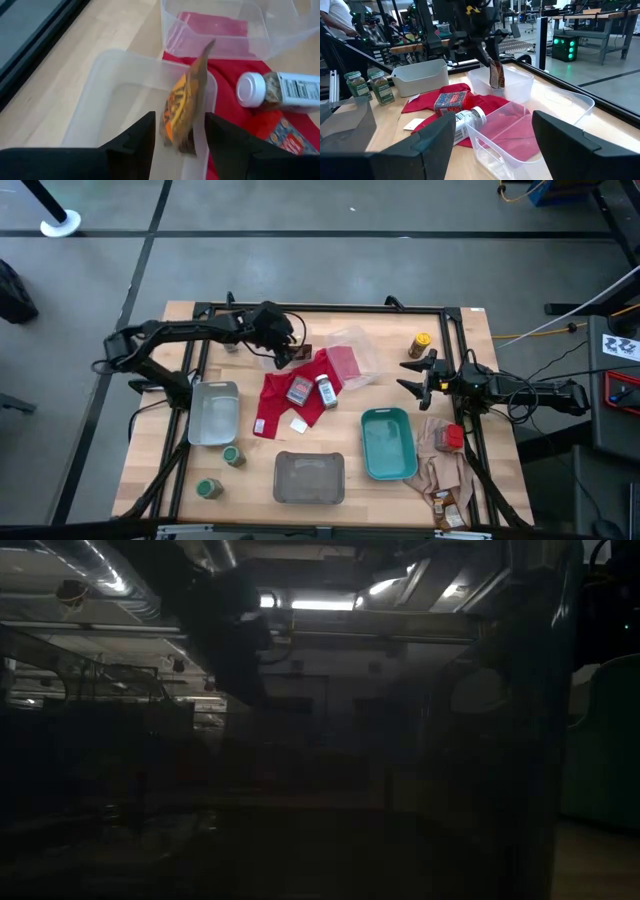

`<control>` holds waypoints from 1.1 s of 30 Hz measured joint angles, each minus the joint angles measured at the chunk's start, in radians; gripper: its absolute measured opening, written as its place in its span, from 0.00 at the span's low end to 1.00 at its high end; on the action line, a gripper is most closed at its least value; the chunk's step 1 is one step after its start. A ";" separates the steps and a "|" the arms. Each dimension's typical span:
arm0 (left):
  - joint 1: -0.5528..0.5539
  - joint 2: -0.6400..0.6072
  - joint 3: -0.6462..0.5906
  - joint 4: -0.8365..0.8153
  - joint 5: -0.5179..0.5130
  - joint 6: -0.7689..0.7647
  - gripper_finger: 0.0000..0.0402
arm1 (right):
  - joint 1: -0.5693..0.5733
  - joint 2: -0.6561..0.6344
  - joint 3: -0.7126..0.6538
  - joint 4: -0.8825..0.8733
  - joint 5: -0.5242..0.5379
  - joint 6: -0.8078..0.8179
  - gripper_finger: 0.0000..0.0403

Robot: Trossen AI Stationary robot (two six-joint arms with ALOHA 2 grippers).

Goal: Sort spices by type
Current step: Put the left white seasoning bottle into the right transparent bin

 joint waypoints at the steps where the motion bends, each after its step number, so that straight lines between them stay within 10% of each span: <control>1: 0.000 -0.016 0.000 -0.020 -0.002 0.000 0.38 | 0.000 0.000 0.000 0.000 0.000 0.000 0.66; 33: 0.155 -0.298 0.000 -0.472 -0.432 -0.127 0.39 | 0.000 0.000 0.001 -0.002 0.000 0.000 0.66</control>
